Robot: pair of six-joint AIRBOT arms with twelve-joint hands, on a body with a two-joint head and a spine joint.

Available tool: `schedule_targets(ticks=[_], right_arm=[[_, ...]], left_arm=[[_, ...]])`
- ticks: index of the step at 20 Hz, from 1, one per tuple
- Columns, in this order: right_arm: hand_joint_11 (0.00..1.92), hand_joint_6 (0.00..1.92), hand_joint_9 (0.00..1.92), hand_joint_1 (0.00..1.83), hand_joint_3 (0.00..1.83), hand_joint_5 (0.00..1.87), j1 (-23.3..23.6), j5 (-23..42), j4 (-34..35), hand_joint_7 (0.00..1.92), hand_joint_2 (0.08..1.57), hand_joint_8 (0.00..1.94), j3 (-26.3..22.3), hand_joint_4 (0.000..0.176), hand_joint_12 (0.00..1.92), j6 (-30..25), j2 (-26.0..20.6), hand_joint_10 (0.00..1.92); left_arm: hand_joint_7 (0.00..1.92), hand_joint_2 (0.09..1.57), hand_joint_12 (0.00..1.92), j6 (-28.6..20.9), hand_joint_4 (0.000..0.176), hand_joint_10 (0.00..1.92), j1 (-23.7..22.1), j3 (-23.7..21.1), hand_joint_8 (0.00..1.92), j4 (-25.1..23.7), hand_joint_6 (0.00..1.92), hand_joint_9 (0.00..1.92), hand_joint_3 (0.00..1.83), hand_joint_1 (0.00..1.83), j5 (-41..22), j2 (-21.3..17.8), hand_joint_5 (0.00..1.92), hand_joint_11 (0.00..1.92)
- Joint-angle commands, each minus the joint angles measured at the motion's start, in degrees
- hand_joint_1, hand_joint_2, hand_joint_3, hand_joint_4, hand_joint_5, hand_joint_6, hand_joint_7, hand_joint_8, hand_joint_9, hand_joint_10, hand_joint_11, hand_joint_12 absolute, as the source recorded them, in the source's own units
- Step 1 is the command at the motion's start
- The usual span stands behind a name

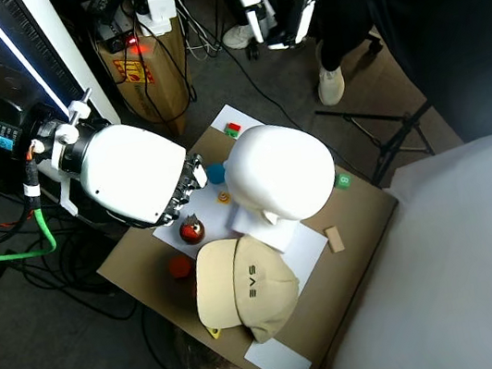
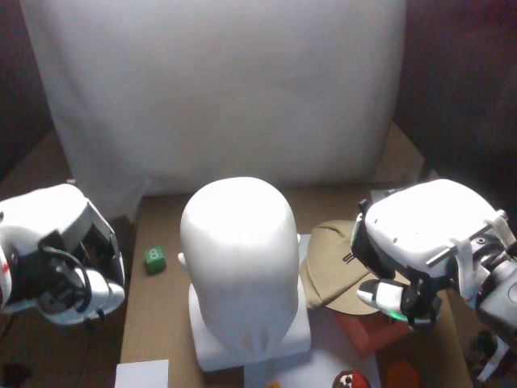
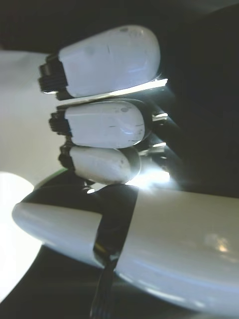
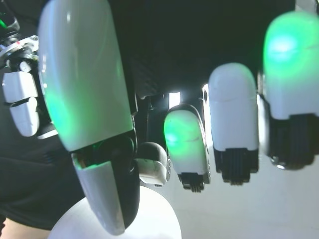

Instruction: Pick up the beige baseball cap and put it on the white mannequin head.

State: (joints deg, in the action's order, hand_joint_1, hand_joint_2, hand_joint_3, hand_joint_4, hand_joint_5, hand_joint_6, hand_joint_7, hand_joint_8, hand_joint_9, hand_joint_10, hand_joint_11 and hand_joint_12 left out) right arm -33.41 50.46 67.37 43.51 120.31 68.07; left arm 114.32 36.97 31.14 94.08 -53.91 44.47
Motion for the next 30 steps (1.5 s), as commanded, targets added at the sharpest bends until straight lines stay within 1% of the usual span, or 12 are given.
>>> schedule_targets(ticks=[1, 4, 9, 11, 14, 15, 19, 21, 22, 24, 28, 30], right_arm=[[0.0, 0.04, 0.03, 0.0, 0.24, 0.02, 0.15, 3.53, -3.43, 0.05, 0.85, 0.03, -0.56, 0.0, 0.32, 0.17, -0.29, 0.03], [0.0, 0.04, 0.03, 0.0, 0.24, 0.02, -0.07, 3.98, -3.43, 0.05, 0.85, 0.03, -0.65, 0.0, 0.32, 0.2, -0.36, 0.03], [0.0, 0.0, 0.04, 0.0, 0.06, 0.05, -0.6, 3.49, -4.57, 0.09, 0.93, 0.0, -0.44, 0.0, 0.34, -0.67, -0.95, 0.0], [0.0, 0.0, 0.05, 0.0, 0.04, 0.06, -1.79, 2.47, -11.06, 0.09, 0.95, 0.0, 0.49, 0.0, 0.36, -5.73, -1.85, 0.0], [0.0, 0.0, 0.07, 0.0, 0.02, 0.05, -5.91, 2.85, -25.51, 0.09, 0.96, 0.0, 4.63, 0.0, 0.37, -16.02, -2.64, 0.0], [0.0, 0.0, 0.06, 0.03, 0.01, 0.05, -6.9, 2.14, -26.98, 0.09, 0.96, 0.0, 6.32, 0.0, 0.35, -17.36, -2.69, 0.0], [0.0, 0.0, 0.04, 0.54, 0.01, 0.03, -9.04, -2.8, -27.53, 0.08, 0.96, 0.0, 13.3, 0.0, 0.36, -20.86, -1.86, 0.0], [0.0, 0.01, 0.06, 1.01, 0.03, 0.08, -9.44, -6.24, -28.26, 0.1, 1.06, 0.0, 17.02, 0.0, 0.38, -21.65, -0.32, 0.0], [0.0, 0.01, 0.07, 1.13, 0.03, 0.1, -9.75, -7.92, -29.72, 0.11, 1.08, 0.01, 18.63, 0.0, 0.37, -22.43, 0.39, 0.01], [0.0, 0.01, 0.07, 1.2, 0.03, 0.11, -10.77, -9.75, -33.8, 0.12, 1.14, 0.0, 22.47, 0.0, 0.36, -25.22, 2.33, 0.0], [0.0, 0.0, 0.09, 1.2, 0.0, 0.1, -11.91, -13.36, -34.22, 0.12, 1.14, 0.0, 28.31, 0.0, 0.42, -26.6, 6.07, 0.0], [0.0, 0.0, 0.09, 1.22, 0.0, 0.09, -13.16, -12.97, -34.22, 0.11, 1.14, 0.0, 31.84, 0.0, 0.42, -26.64, 8.54, 0.0]], left_arm=[[0.07, 1.11, 0.43, -0.71, 0.0, 0.06, 0.13, -0.39, 0.04, -3.65, 0.06, 0.03, 0.12, 0.0, -2.73, -0.14, 0.08, 0.0], [0.07, 1.11, 0.43, -2.21, 0.0, 0.06, 1.54, -1.79, 0.04, -4.68, 0.06, 0.03, 0.12, 0.0, -4.43, -0.14, 0.08, 0.0], [0.07, 1.14, 0.37, -2.47, 0.0, 0.02, 1.92, -2.57, 0.01, -6.17, 0.02, 0.03, 0.03, 0.0, -7.92, -0.15, 0.08, 0.0], [0.06, 1.14, 0.33, -3.85, 0.0, 0.01, 3.35, -3.02, 0.0, -9.5, 0.01, 0.02, 0.02, 0.0, -10.94, -0.13, 0.09, 0.0], [0.06, 1.14, 0.34, -12.55, 0.0, 0.01, 10.49, -2.67, 0.0, -18.21, 0.01, 0.02, 0.01, 0.0, -15.29, 2.01, 0.09, 0.0], [0.05, 1.14, 0.3, -15.59, 0.0, 0.0, 12.93, -2.4, 0.0, -19.75, 0.01, 0.01, 0.01, 0.0, -18.01, 3.33, 0.09, 0.0], [0.09, 1.15, 0.44, -26.08, 0.0, 0.01, 23.02, 0.23, 0.0, -24.67, 0.0, 0.06, 0.0, 0.0, -27.97, 10.28, 0.12, 0.0], [0.08, 1.15, 0.42, -30.84, 0.0, 0.0, 27.05, 2.17, 0.0, -27.36, 0.0, 0.05, 0.0, 0.0, -30.07, 13.61, 0.1, 0.0], [0.07, 1.15, 0.39, -31.39, 0.0, 0.0, 28.17, 3.03, 0.0, -28.23, 0.0, 0.04, 0.0, 0.0, -30.28, 14.78, 0.1, 0.0], [0.08, 1.15, 0.34, -29.55, 0.0, 0.0, 29.41, 5.41, 0.0, -29.64, 0.0, 0.04, 0.0, 0.0, -29.52, 17.07, 0.1, 0.0], [0.04, 1.15, 0.23, -30.5, 0.0, 0.0, 30.8, 10.5, 0.0, -34.78, 0.0, 0.01, 0.0, 0.0, -26.93, 19.99, 0.06, 0.0], [0.04, 1.15, 0.25, -29.83, 0.0, 0.0, 30.86, 12.03, 0.0, -33.88, 0.0, 0.01, 0.0, 0.0, -24.42, 20.57, 0.07, 0.0]])
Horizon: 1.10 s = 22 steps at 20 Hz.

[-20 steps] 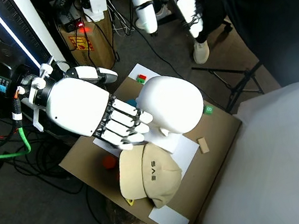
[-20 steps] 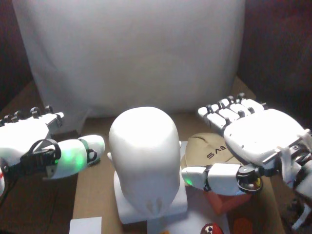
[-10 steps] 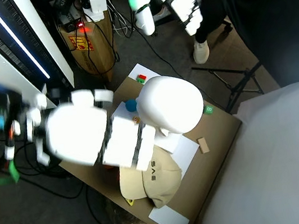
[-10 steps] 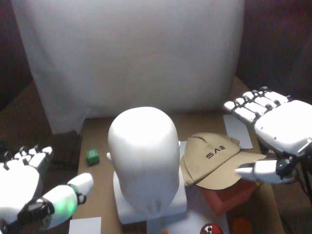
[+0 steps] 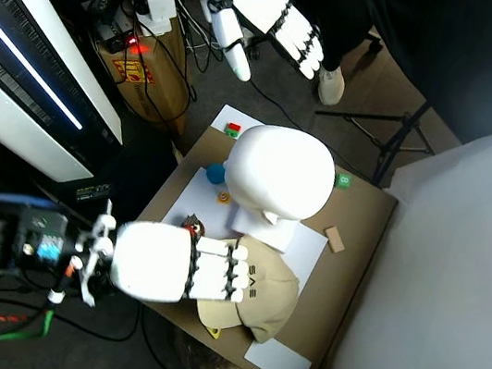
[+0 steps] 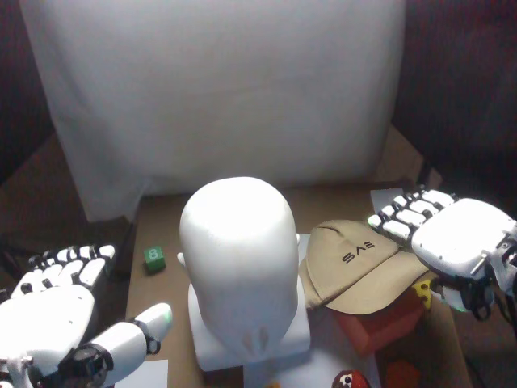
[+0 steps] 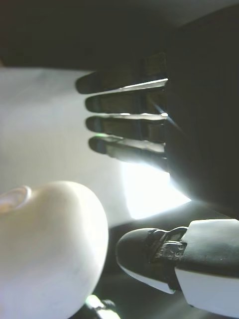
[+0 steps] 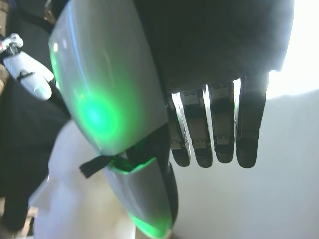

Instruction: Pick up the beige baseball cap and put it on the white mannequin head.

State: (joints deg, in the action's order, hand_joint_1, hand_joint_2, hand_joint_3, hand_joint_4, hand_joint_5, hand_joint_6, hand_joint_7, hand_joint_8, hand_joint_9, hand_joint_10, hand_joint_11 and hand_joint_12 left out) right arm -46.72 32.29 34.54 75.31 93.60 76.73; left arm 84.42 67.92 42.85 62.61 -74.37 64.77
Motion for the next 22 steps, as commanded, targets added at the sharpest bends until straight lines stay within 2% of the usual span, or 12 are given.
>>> schedule_targets(ticks=[1, 3, 6, 10, 11, 15, 18, 22], right_arm=[[0.0, 0.0, 0.09, 1.23, 0.0, 0.09, -0.25, 4.72, -1.4, 0.12, 1.14, 0.0, 1.64, 0.0, 0.42, -0.3, 0.87, 0.0], [0.0, 0.0, 0.1, 1.24, 0.0, 0.09, -1.31, 4.09, -2.74, 0.13, 1.14, 0.0, 4.84, 0.0, 0.44, -2.0, 2.96, 0.0], [0.0, 0.0, 0.09, 1.22, 0.01, 0.1, -3.13, 6.83, -6.56, 0.13, 1.16, 0.0, 9.79, 0.0, 0.42, -4.78, 6.67, 0.0], [0.0, 0.0, 0.1, 1.22, 0.01, 0.1, -2.67, 4.97, -6.76, 0.13, 1.16, 0.0, 15.71, 0.0, 0.42, -5.31, 11.47, 0.0], [0.0, 0.0, 0.1, 1.23, 0.01, 0.1, -2.5, 4.9, -7.43, 0.13, 1.16, 0.0, 17.71, 0.0, 0.42, -5.33, 13.12, 0.0], [0.0, 0.0, 0.11, 1.24, 0.01, 0.1, -1.01, 0.19, -9.16, 0.14, 1.17, 0.0, 24.13, 0.0, 0.46, -7.33, 17.61, 0.0], [0.0, 0.0, 0.12, 1.25, 0.0, 0.11, 0.51, -4.61, -9.16, 0.15, 1.17, 0.0, 27.88, 0.0, 0.48, -9.38, 19.96, 0.0], [0.0, 0.0, 0.12, 1.25, 0.01, 0.11, 1.19, -5.37, -9.97, 0.15, 1.17, 0.0, 30.29, 0.0, 0.48, -9.54, 22.15, 0.0]], left_arm=[[0.04, 1.15, 0.25, 0.83, 0.0, 0.0, 0.14, 0.96, 0.0, -2.41, 0.0, 0.01, 0.0, 0.0, -3.63, 0.74, 0.07, 0.0], [0.05, 1.15, 0.3, 0.27, 0.0, 0.0, 0.99, 2.47, 0.0, -2.33, 0.0, 0.02, 0.0, 0.0, -3.67, 2.21, 0.07, 0.0], [0.04, 1.16, 0.3, -0.55, 0.0, 0.0, 1.65, 4.77, 0.0, -3.43, 0.0, 0.02, 0.0, 0.0, -4.07, 4.78, 0.07, 0.0], [0.05, 1.16, 0.3, -1.91, 0.0, 0.0, 2.02, 6.67, 0.0, -5.82, 0.0, 0.02, 0.0, 0.0, -4.06, 6.96, 0.07, 0.0], [0.08, 1.16, 0.38, -2.2, 0.0, 0.01, 2.03, 7.29, 0.01, -6.38, 0.01, 0.05, 0.0, 0.0, -4.06, 7.51, 0.09, 0.0], [0.08, 1.17, 0.42, -2.59, 0.0, 0.01, 2.27, 8.62, 0.0, -6.69, 0.0, 0.06, 0.0, 0.0, -2.87, 8.58, 0.1, 0.0], [0.07, 1.16, 0.36, -2.62, 0.0, 0.0, 2.63, 9.86, 0.0, -7.28, 0.0, 0.04, 0.0, 0.0, -2.74, 9.42, 0.09, 0.0], [0.07, 1.16, 0.38, -4.87, 0.0, 0.0, 2.82, 12.35, 0.0, -7.5, 0.0, 0.05, 0.0, 0.0, -2.25, 10.97, 0.09, 0.0]])
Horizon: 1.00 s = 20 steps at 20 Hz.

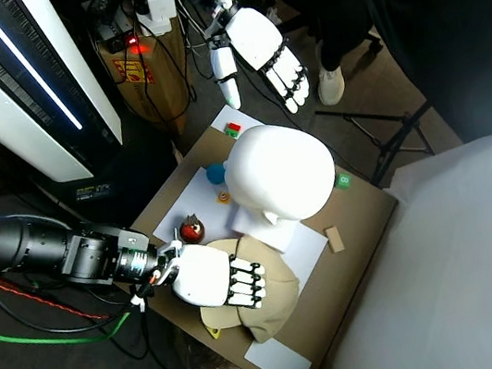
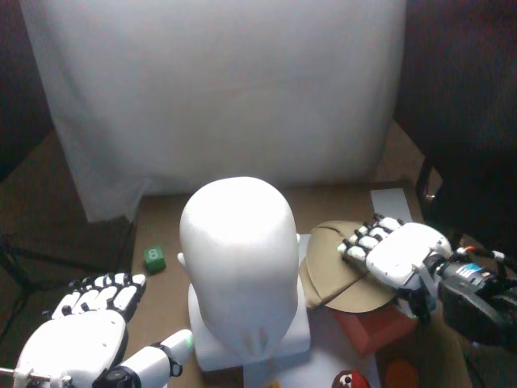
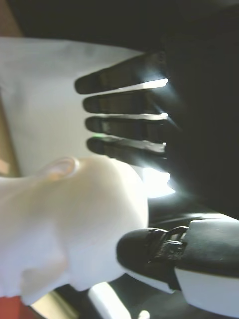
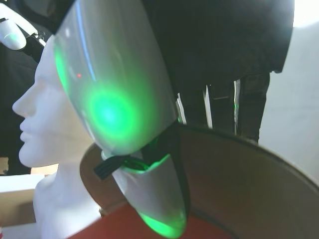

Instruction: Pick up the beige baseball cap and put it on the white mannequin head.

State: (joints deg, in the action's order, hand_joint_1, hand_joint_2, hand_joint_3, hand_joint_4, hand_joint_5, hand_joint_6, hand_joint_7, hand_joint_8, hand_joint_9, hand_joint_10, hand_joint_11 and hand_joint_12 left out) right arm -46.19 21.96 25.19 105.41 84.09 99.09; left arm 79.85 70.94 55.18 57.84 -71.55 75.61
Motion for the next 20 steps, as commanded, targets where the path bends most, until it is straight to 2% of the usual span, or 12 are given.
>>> schedule_targets(ticks=[1, 2, 9, 15, 16, 17, 19, 20], right_arm=[[0.0, 0.0, 0.12, 1.25, 0.01, 0.11, 0.78, 4.73, -0.65, 0.15, 1.17, 0.0, 0.69, 0.0, 0.48, -0.03, 0.19, 0.0], [0.0, 0.0, 0.12, 1.28, 0.01, 0.11, 0.89, 4.21, -0.65, 0.15, 1.18, 0.0, 1.16, 0.0, 0.49, -0.04, 0.52, 0.0], [0.0, 0.0, 0.13, 1.25, 0.0, 0.12, 1.13, 6.15, -0.66, 0.16, 1.18, 0.0, 1.72, 0.0, 0.51, -0.37, 0.76, 0.0], [0.0, 0.01, 0.16, 1.26, 0.0, 0.14, 0.79, 5.37, -0.68, 0.19, 1.18, 0.01, 4.69, 0.0, 0.59, -1.49, 2.02, 0.01], [0.0, 0.02, 0.23, 1.25, 0.0, 0.21, 0.8, 5.41, -0.7, 0.26, 1.19, 0.01, 4.69, 0.0, 0.68, -1.55, 2.04, 0.02], [0.0, 0.02, 0.23, 1.25, 0.0, 0.21, 0.86, 5.67, -0.7, 0.26, 1.19, 0.01, 4.69, 0.0, 0.68, -1.58, 2.07, 0.02], [0.03, 0.03, 0.49, 1.25, 0.0, 0.42, 1.05, 6.08, -0.7, 0.5, 1.19, 0.02, 4.73, 0.0, 1.05, -1.7, 2.13, 0.06], [0.57, 1.0, 0.72, 1.43, 0.0, 0.61, 1.11, 6.29, -0.69, 0.78, 1.21, 0.9, 4.78, 0.0, 1.7, -1.93, 2.14, 1.16]], left_arm=[[0.07, 1.16, 0.41, -0.88, 0.0, 0.0, -0.21, 0.5, 0.0, -2.94, 0.0, 0.06, 0.0, 0.0, -5.02, 0.53, 0.09, 0.0], [0.05, 1.16, 0.34, -1.17, 0.0, 0.01, -0.37, 1.05, 0.0, -3.46, 0.0, 0.02, 0.0, 0.0, -5.02, 1.08, 0.07, 0.0], [0.02, 1.16, 0.26, -1.21, 0.0, 0.0, -0.69, 1.83, 0.0, -4.1, 0.0, 0.01, 0.0, 0.0, -4.98, 2.42, 0.06, 0.0], [0.07, 1.16, 0.36, -3.33, 0.0, 0.01, 1.28, 1.43, 0.01, -4.9, 0.0, 0.05, 0.0, 0.0, -5.92, 1.61, 0.09, 0.0], [0.07, 1.17, 0.38, -3.76, 0.0, 0.0, 1.53, 1.39, 0.0, -5.38, 0.0, 0.05, 0.0, 0.0, -5.93, 1.48, 0.08, 0.0], [0.07, 1.17, 0.38, -4.71, 0.0, 0.0, 1.8, 1.39, 0.0, -6.0, 0.0, 0.05, 0.0, 0.0, -5.93, 1.35, 0.08, 0.0], [0.07, 1.17, 0.4, -5.15, 0.0, 0.0, 2.33, 1.46, 0.0, -6.82, 0.0, 0.05, 0.0, 0.0, -5.93, 1.07, 0.07, 0.0], [0.07, 1.17, 0.42, -5.38, 0.0, 0.0, 2.45, 1.64, 0.0, -6.86, 0.0, 0.06, 0.0, 0.0, -5.99, 0.94, 0.08, 0.0]])
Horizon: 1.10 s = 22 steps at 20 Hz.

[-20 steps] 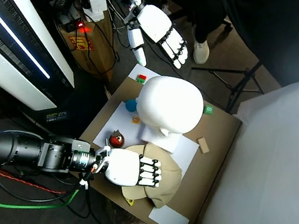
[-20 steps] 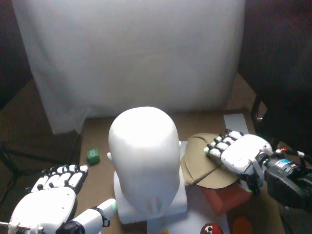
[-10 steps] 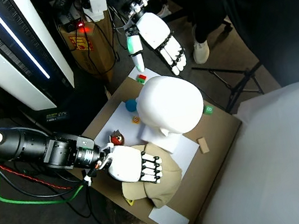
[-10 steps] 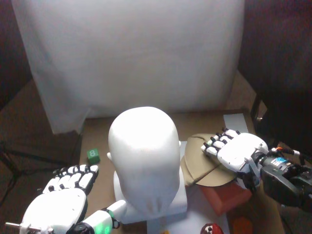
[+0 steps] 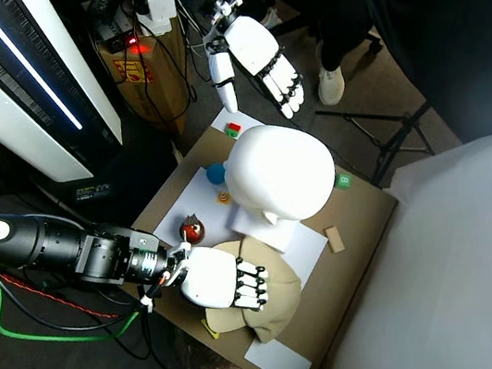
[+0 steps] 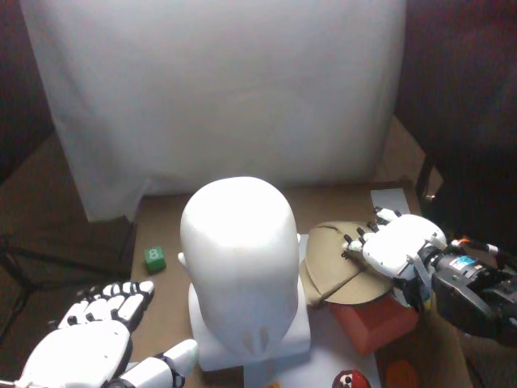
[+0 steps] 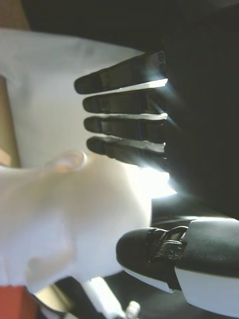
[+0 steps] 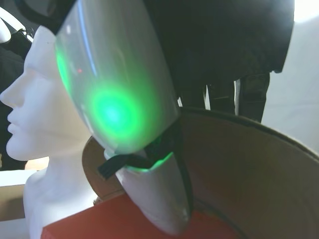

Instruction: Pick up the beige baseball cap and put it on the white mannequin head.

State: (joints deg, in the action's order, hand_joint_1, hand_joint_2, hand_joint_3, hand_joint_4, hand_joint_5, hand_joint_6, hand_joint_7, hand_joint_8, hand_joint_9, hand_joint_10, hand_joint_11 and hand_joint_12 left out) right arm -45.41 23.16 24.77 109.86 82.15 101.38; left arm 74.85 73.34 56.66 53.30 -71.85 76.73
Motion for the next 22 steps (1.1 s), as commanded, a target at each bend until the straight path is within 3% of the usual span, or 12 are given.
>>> schedule_targets(ticks=[1, 3, 4, 5, 6, 11, 15, 22], right_arm=[[0.68, 1.08, 0.76, 1.46, 0.0, 0.72, 0.33, 5.43, -0.28, 0.84, 1.19, 1.06, 0.33, 0.0, 1.8, -0.23, -0.16, 1.35], [0.74, 1.04, 0.8, 1.47, 0.0, 0.78, 0.18, 5.73, -0.29, 0.89, 1.17, 1.02, 0.33, 0.0, 1.77, -0.45, -0.18, 1.34], [0.82, 1.05, 0.86, 1.37, 0.0, 0.82, 0.13, 5.8, -0.46, 0.94, 1.15, 1.01, 0.33, 0.0, 1.53, -0.79, -0.2, 1.45], [0.81, 0.96, 0.85, 1.46, 0.0, 0.82, 0.12, 6.34, -0.6, 0.92, 1.15, 0.99, 0.33, 0.0, 1.7, -0.97, -0.22, 1.35], [0.81, 0.94, 0.85, 1.48, 0.0, 0.82, 0.12, 7.24, -0.61, 0.92, 1.15, 0.98, 0.33, 0.0, 1.74, -1.02, -0.22, 1.33], [0.79, 0.97, 0.87, 1.48, 0.0, 0.81, 0.46, 15.01, -0.59, 0.86, 1.15, 1.04, 0.33, 0.0, 1.76, -2.04, -0.22, 1.31], [0.81, 0.98, 0.88, 1.48, 0.0, 0.84, 0.91, 24.4, -0.6, 0.78, 1.16, 1.11, 0.31, 0.0, 1.72, -0.38, 0.1, 1.29], [0.8, 0.94, 0.86, 1.48, 0.0, 0.83, 0.98, 37.5, -0.6, 0.89, 1.15, 1.01, -0.33, 0.0, 1.75, 0.82, 0.21, 1.31]], left_arm=[[0.07, 1.17, 0.42, -0.91, 0.0, 0.0, 0.08, 0.49, 0.0, -2.55, 0.0, 0.06, 0.0, 0.0, -6.1, -0.28, 0.08, 0.0], [0.07, 1.17, 0.42, -4.13, 0.0, 0.0, 0.22, 1.66, 0.0, -4.06, 0.0, 0.06, 0.0, 0.0, -6.39, -0.5, 0.08, 0.0], [0.07, 1.17, 0.4, -5.21, 0.0, 0.0, 0.31, 2.45, 0.0, -5.27, 0.0, 0.06, 0.0, 0.0, -6.39, -0.63, 0.09, 0.0], [0.07, 1.17, 0.38, -5.69, 0.0, 0.0, 0.31, 3.0, 0.0, -5.39, 0.0, 0.06, 0.0, 0.0, -6.43, -0.7, 0.09, 0.0], [0.07, 1.17, 0.35, -5.86, 0.0, 0.0, 0.31, 3.67, 0.0, -5.44, 0.0, 0.05, 0.0, 0.0, -7.35, -0.74, 0.09, 0.0], [0.09, 1.17, 0.41, -7.57, 0.0, 0.0, 0.08, 5.63, 0.0, -5.44, 0.0, 0.06, 0.0, 0.0, -9.17, -1.07, 0.08, 0.0], [0.08, 1.17, 0.3, -7.88, 0.0, 0.0, 0.0, 6.57, 0.01, -5.42, 0.0, 0.03, 0.0, 0.0, -9.73, -0.56, 0.08, 0.0], [0.07, 1.17, 0.23, -11.96, 0.0, 0.0, 0.66, 8.17, 0.0, -7.68, 0.0, 0.02, 0.0, 0.0, -9.66, 0.78, 0.09, 0.0]])
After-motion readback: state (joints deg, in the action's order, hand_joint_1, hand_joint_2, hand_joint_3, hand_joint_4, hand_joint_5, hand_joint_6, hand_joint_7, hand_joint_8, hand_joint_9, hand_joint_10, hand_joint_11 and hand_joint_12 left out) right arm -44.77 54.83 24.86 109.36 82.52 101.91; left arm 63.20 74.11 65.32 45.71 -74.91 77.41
